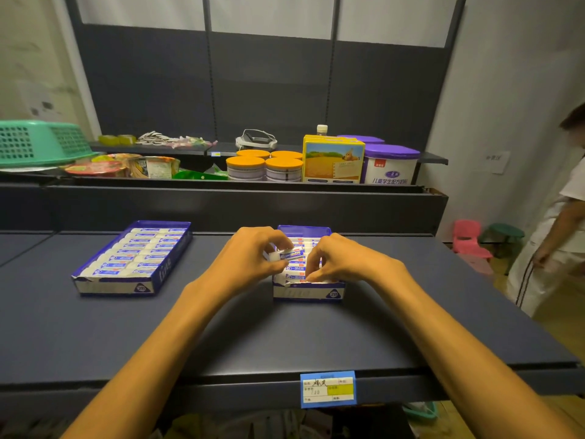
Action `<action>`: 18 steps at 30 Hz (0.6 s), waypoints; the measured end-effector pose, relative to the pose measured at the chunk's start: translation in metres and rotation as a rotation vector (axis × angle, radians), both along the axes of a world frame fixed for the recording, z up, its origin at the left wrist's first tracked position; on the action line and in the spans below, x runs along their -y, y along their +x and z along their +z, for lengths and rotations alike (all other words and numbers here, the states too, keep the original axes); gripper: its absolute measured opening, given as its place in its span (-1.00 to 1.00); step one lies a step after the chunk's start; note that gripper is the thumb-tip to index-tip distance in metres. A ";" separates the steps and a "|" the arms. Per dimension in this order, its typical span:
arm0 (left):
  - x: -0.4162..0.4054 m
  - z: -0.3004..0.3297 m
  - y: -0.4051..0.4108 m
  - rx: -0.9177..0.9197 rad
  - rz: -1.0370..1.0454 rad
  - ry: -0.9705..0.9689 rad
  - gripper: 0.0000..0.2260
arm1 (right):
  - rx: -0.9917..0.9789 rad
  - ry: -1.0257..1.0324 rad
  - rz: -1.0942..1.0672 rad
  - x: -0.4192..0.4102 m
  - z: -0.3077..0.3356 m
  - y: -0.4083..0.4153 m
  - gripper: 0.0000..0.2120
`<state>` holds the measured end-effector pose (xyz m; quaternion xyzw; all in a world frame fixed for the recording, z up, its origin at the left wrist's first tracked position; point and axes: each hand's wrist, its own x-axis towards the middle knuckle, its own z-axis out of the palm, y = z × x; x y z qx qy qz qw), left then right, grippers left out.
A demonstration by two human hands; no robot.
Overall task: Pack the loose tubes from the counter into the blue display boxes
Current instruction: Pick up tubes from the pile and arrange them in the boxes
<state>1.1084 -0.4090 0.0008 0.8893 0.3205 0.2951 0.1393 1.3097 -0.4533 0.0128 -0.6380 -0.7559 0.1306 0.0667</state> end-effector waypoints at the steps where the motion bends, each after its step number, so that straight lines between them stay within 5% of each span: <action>1: 0.000 0.000 0.000 0.001 -0.002 0.003 -0.74 | 0.009 0.009 0.001 0.000 -0.001 0.000 -0.75; 12: 0.007 0.002 0.017 0.040 -0.054 0.034 -0.77 | -0.148 0.130 -0.038 0.014 0.001 0.019 -0.87; 18: 0.017 0.009 0.042 -0.027 -0.135 -0.136 -0.72 | -0.139 0.219 -0.115 0.026 0.000 0.047 -0.80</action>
